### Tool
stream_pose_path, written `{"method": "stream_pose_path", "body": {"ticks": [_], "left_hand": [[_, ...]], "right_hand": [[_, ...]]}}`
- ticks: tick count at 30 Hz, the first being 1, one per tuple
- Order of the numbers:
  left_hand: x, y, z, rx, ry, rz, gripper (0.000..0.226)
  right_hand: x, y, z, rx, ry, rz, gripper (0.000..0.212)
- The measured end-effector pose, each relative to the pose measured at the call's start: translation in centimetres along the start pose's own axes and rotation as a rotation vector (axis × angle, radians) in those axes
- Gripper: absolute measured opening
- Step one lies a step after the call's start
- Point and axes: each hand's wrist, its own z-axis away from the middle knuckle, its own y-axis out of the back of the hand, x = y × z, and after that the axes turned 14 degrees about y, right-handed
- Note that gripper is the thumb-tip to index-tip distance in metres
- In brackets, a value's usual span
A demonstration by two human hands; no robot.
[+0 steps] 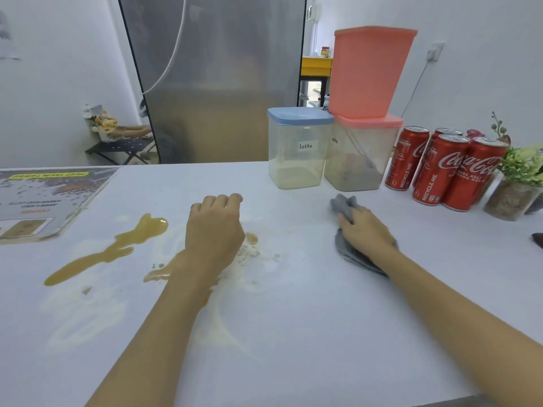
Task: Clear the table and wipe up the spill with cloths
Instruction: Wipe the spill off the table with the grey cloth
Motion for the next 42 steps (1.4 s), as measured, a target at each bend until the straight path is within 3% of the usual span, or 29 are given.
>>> {"method": "stream_pose_path", "body": {"ticks": [6, 10, 12, 16, 20, 24, 28, 31, 34, 36, 39, 42], "left_hand": [[0.0, 0.3, -0.2, 0.028, -0.014, 0.007, 0.051], [-0.5, 0.3, 0.2, 0.054, -0.002, 0.011, 0.043], [-0.4, 0.1, 0.4, 0.054, 0.023, 0.013, 0.039], [0.2, 0.0, 0.5, 0.046, 0.027, 0.013, 0.041], [0.4, 0.0, 0.6, 0.033, 0.013, 0.016, 0.040], [0.0, 0.2, 0.7, 0.016, 0.028, 0.032, 0.045], [0.1, 0.5, 0.6, 0.016, 0.036, 0.036, 0.042], [-0.2, 0.6, 0.7, 0.006, 0.011, 0.033, 0.036], [-0.6, 0.6, 0.7, 0.011, 0.027, 0.059, 0.033], [-0.4, 0.6, 0.7, -0.004, 0.056, 0.056, 0.041], [-0.1, 0.5, 0.8, -0.005, 0.060, 0.079, 0.047], [0.1, 0.1, 0.8, -0.019, 0.045, 0.054, 0.045]], "right_hand": [[-10.3, -4.8, 0.4, -0.047, 0.353, -0.109, 0.036], [-11.7, -3.2, 2.4, -0.126, 0.247, -0.559, 0.033], [-10.5, -1.1, 2.8, -0.053, 0.196, -0.747, 0.026], [-5.7, 3.4, 3.7, 0.109, 0.177, -0.628, 0.025], [-0.9, 3.2, 5.4, -0.103, 0.082, -0.134, 0.036], [-3.4, 0.2, 6.4, 0.027, 0.154, 0.094, 0.042], [-10.7, -2.9, 7.2, -0.003, 0.216, -0.012, 0.044], [-14.4, -3.9, 7.8, -0.008, 0.287, -0.230, 0.037], [-14.0, -2.5, 7.1, 0.025, 0.083, -0.655, 0.027], [-12.2, -1.2, 6.4, 0.155, 0.011, -0.818, 0.021], [-7.7, 1.5, 5.2, 0.327, -0.054, -0.751, 0.022], [-2.7, 2.8, 4.9, 0.284, -0.152, -0.560, 0.027]]}}
